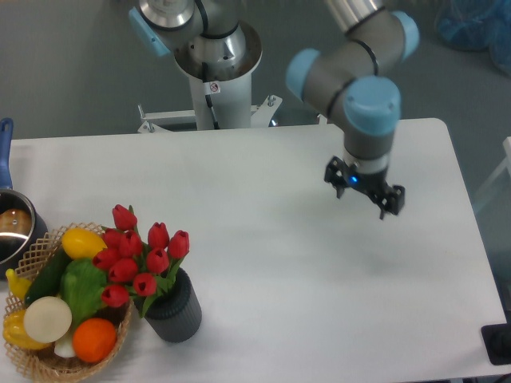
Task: Pick up the flowers from the vase
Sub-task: 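Move the open gripper toward the red tulips in the black vase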
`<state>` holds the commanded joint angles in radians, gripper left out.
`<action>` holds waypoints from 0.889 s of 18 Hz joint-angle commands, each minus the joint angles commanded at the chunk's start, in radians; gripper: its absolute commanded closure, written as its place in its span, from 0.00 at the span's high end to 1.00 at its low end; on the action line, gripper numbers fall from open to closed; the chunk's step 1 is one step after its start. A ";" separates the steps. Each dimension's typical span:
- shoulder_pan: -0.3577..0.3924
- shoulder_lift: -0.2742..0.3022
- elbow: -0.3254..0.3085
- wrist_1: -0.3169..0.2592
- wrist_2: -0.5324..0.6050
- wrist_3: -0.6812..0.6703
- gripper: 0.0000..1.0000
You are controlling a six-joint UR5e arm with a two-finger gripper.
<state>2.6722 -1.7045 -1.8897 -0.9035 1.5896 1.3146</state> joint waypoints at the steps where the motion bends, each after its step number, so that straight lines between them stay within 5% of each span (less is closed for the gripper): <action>1: -0.012 0.005 -0.009 0.003 -0.054 -0.009 1.00; 4: -0.040 0.006 -0.023 0.029 -0.120 -0.003 1.00; 9: -0.055 -0.007 -0.014 0.106 -0.434 0.000 1.00; 16: -0.118 -0.047 -0.023 0.109 -0.703 -0.001 1.00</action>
<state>2.5544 -1.7516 -1.9130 -0.7946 0.8868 1.3132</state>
